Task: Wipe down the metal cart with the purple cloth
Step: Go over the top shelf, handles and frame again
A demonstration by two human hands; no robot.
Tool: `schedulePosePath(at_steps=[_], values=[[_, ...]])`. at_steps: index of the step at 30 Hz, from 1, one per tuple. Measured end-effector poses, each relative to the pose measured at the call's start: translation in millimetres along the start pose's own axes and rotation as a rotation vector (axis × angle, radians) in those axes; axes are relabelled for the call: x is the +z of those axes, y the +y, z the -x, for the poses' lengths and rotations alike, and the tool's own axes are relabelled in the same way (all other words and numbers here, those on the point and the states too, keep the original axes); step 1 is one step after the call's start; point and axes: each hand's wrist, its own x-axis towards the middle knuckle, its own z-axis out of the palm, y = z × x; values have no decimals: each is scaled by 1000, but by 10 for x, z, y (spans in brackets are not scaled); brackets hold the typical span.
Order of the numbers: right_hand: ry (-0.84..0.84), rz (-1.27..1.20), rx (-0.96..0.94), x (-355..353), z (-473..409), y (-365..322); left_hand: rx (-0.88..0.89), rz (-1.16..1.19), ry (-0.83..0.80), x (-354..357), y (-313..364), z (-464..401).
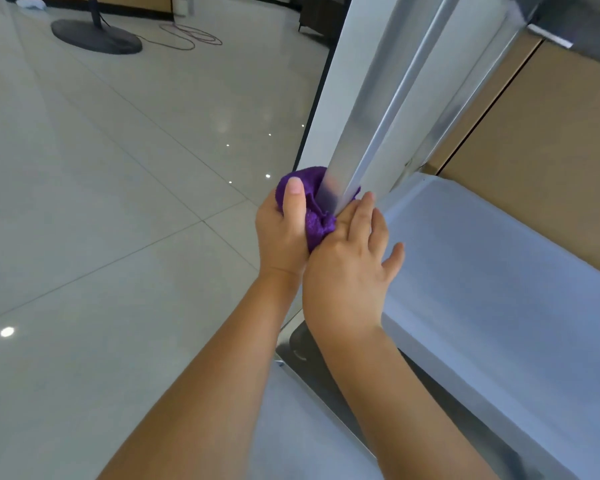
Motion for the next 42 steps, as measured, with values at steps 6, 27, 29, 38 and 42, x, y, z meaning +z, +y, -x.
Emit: schedulePosePath(at_steps=[6,27,29,38,42], values=[[-46,103,-93,18,58,70,95,-245,1,-208,-116,75],[-522,-1437,-443,901,-103,466,-286,-94,-351,-721,-495,303],[-542,-1409,-443,900,-154,393,-245,-83,-387,-729,-554,292],[-706,-1351,-471,967,-301,491,-159,-19,-372,-720,-640,307],[-579,-1320,-451,986,-261,530,-65,-71,-249,-646,-743,363]])
